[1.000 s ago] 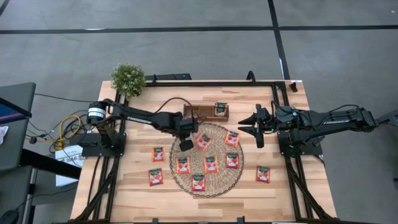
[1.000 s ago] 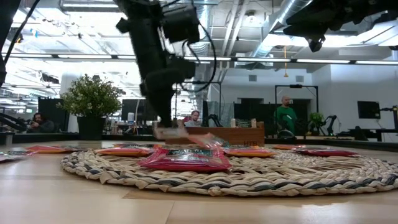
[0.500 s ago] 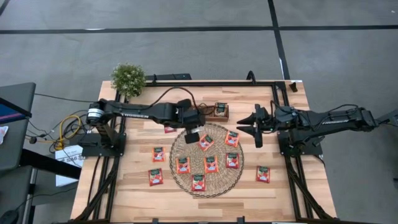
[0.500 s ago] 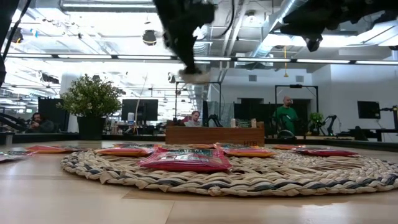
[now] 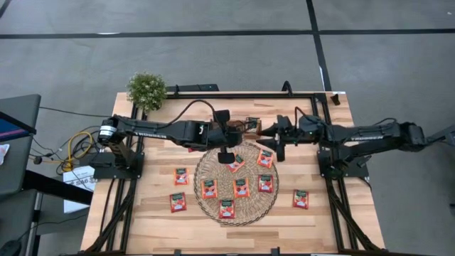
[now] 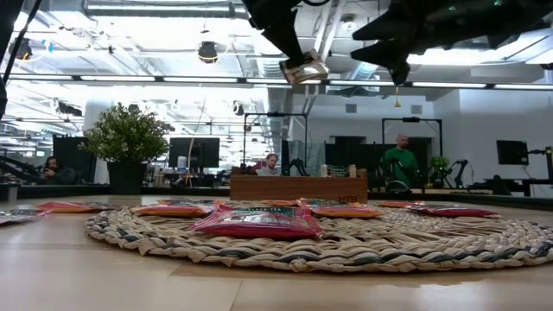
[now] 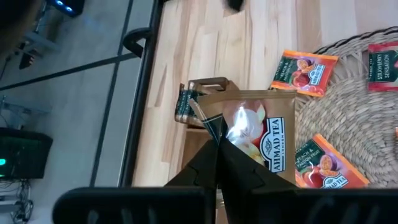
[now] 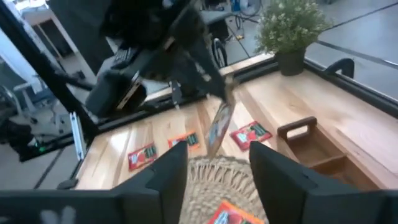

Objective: Pick & Place Tea
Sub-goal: Put the brown tea bag into the right section of the wooden organizer, then adjust the brown tea bags in the wooden organizer

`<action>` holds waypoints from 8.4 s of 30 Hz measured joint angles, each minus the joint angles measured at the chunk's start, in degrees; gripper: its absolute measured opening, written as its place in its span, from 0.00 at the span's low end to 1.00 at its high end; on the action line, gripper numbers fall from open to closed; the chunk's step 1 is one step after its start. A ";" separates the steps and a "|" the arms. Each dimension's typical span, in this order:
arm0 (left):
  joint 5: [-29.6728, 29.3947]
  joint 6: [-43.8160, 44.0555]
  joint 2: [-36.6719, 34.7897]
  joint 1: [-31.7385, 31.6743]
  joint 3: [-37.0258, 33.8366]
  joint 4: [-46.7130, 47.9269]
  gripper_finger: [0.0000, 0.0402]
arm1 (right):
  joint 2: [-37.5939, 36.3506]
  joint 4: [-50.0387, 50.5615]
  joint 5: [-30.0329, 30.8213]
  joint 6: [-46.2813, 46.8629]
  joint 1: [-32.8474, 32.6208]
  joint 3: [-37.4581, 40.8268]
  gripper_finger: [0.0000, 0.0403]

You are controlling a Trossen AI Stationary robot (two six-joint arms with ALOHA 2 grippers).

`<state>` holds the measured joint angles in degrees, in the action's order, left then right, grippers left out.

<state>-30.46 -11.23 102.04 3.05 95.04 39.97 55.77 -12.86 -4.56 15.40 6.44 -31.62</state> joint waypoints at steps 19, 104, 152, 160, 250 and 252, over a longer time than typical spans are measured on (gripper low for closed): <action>-1.79 -5.50 0.02 -0.02 0.00 -2.00 0.00 | 14.54 -0.85 -5.31 1.11 4.92 -10.98 0.49; -5.38 28.05 -6.89 -5.33 -12.91 14.94 0.44 | 16.63 -11.53 12.03 1.61 14.52 4.82 0.00; -3.58 32.71 -37.20 -5.33 -35.93 -1.10 0.44 | 29.74 -28.80 15.06 7.60 13.94 9.29 0.00; -3.58 31.53 -37.20 -5.33 -35.93 -1.11 0.44 | 28.96 -28.10 15.52 3.79 15.50 9.29 0.00; -0.76 27.29 -37.16 -5.31 -35.85 -5.46 0.44 | 29.90 2.55 14.97 -7.89 19.44 -5.66 0.29; -0.76 27.29 -37.16 -5.31 -35.85 -5.48 0.44 | 29.90 2.29 14.95 -7.89 19.32 -5.66 0.29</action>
<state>-31.22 16.05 64.88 -2.26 59.20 34.48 85.67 -10.57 10.39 7.51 25.76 -37.28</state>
